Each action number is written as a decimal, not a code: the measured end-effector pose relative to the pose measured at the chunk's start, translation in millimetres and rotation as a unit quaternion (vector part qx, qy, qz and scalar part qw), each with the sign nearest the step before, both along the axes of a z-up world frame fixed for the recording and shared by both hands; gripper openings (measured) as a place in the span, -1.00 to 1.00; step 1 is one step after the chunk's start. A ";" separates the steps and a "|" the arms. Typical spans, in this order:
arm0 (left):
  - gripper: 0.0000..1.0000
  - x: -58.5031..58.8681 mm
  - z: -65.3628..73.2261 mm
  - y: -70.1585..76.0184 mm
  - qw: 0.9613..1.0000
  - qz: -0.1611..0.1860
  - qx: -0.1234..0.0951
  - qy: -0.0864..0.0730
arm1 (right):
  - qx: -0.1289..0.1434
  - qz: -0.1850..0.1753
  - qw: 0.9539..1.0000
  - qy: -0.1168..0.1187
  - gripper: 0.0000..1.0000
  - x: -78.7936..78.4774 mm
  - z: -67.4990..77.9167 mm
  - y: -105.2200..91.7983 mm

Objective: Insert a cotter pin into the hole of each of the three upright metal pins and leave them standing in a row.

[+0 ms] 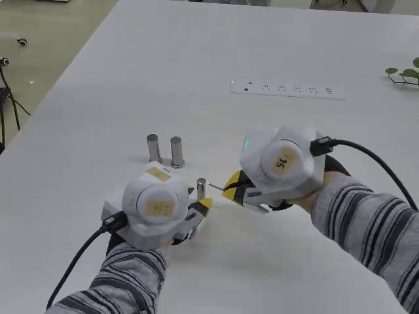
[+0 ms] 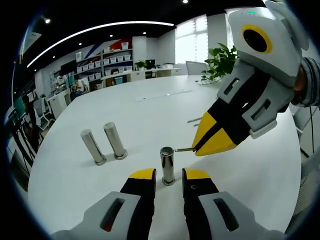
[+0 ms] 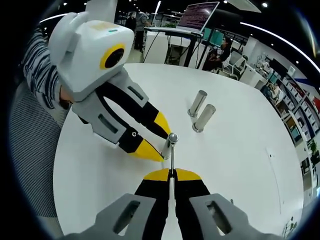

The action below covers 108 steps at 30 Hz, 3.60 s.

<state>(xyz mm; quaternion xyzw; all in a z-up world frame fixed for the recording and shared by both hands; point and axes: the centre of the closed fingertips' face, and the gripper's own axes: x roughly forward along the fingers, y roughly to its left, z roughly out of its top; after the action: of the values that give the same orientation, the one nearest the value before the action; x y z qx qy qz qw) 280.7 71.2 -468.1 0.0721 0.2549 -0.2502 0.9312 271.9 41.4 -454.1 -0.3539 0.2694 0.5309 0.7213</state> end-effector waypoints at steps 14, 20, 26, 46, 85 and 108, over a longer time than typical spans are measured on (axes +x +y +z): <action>-0.86 7.2 -7.9 -4.5 1.000 -0.002 0.004 0.009 | -0.004 0.009 1.000 -0.003 -1.00 2.4 -1.4 5.3; -0.89 6.7 -9.9 -3.9 1.000 -0.003 0.008 0.008 | -0.013 0.017 1.000 -0.009 -1.00 2.6 0.0 6.3; -0.89 7.1 -10.4 -3.8 1.000 -0.004 0.009 0.006 | -0.008 0.016 1.000 -0.005 -1.00 0.2 7.1 8.3; -0.90 7.4 -11.9 -3.1 1.000 0.011 0.009 0.008 | -0.011 0.035 0.999 -0.020 -1.00 3.2 8.9 21.6; -0.90 7.8 -12.3 -2.8 0.999 0.028 0.014 0.007 | 0.017 0.025 0.999 -0.022 -1.00 2.7 14.1 25.0; -0.90 12.5 -12.4 0.7 0.999 0.041 0.012 0.006 | 0.115 -0.153 0.980 0.056 -0.59 7.3 10.9 -13.5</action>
<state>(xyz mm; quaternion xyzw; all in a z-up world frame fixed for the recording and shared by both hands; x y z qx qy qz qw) 293.2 71.9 -480.5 0.0714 0.2659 -0.2094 0.9383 279.2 27.9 -443.2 -0.1927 0.2975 0.4611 0.8135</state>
